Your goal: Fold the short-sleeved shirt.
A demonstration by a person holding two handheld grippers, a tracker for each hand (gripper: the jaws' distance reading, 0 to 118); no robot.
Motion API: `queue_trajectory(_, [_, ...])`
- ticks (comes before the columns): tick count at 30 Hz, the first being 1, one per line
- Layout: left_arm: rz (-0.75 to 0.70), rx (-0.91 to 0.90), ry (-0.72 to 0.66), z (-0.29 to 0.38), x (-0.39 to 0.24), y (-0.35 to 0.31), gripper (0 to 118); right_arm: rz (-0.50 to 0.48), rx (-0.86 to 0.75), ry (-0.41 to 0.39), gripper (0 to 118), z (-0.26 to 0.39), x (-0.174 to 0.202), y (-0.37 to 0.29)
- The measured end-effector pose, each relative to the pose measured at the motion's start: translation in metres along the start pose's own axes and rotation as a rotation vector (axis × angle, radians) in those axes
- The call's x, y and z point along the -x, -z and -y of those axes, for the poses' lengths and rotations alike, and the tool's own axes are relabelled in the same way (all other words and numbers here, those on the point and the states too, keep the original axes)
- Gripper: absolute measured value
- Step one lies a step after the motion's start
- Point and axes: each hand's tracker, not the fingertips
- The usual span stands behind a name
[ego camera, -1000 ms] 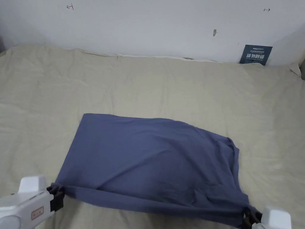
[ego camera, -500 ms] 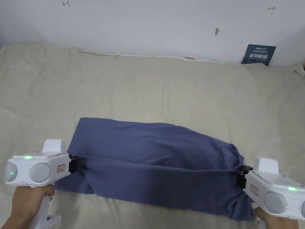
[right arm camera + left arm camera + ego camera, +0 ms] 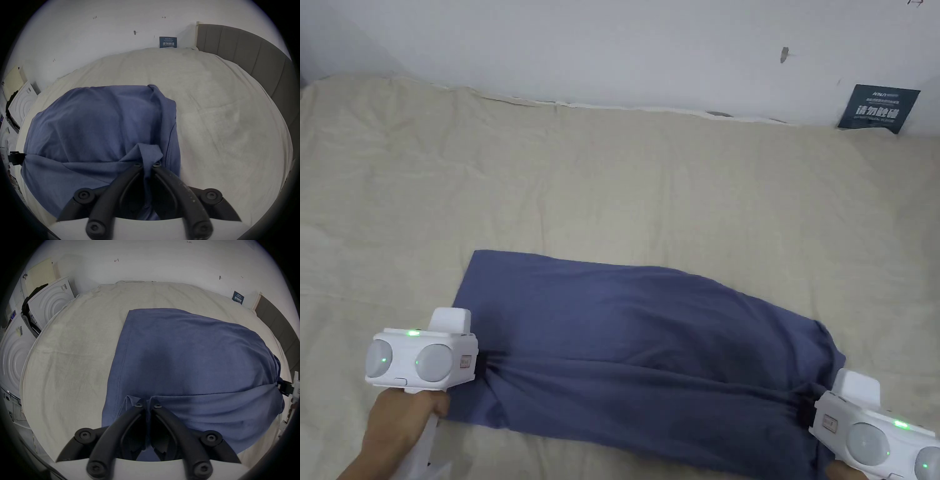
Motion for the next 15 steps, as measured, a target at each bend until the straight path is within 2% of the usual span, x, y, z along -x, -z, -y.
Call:
queue_trajectory(2, [0.005,-0.017,-0.028,0.001,0.003,-0.005,6,0.002,0.012,0.002,8,-0.004,-0.003,0.001])
queue_trajectory(3, [0.011,-0.025,-0.047,0.000,0.003,-0.010,11,0.003,0.023,0.003,8,-0.007,-0.003,-0.002])
queue_trajectory(4, [0.014,-0.035,-0.072,0.000,0.003,-0.019,22,-0.003,0.023,0.005,18,-0.009,-0.002,-0.009])
queue_trajectory(5, [0.024,-0.049,-0.086,-0.001,0.003,-0.028,41,-0.013,-0.005,0.002,34,-0.010,-0.001,-0.019])
queue_trajectory(7, [0.084,-0.128,-0.125,-0.004,0.004,-0.053,99,-0.042,-0.128,-0.006,81,-0.011,0.009,-0.053])
queue_trajectory(8, [0.110,-0.176,-0.135,-0.006,-0.005,-0.080,112,-0.047,-0.178,-0.007,97,-0.014,0.011,-0.067])
queue_trajectory(9, [0.129,-0.248,-0.148,-0.007,-0.010,-0.104,116,-0.050,-0.229,-0.009,107,-0.017,0.014,-0.085])
queue_trajectory(10, [0.145,-0.328,-0.151,-0.008,-0.012,-0.125,115,-0.064,-0.291,-0.014,109,-0.020,0.015,-0.106])
queue_trajectory(15, [0.160,-0.597,-0.103,-0.006,-0.011,-0.177,115,-0.089,-0.526,-0.068,109,-0.020,0.028,-0.194])
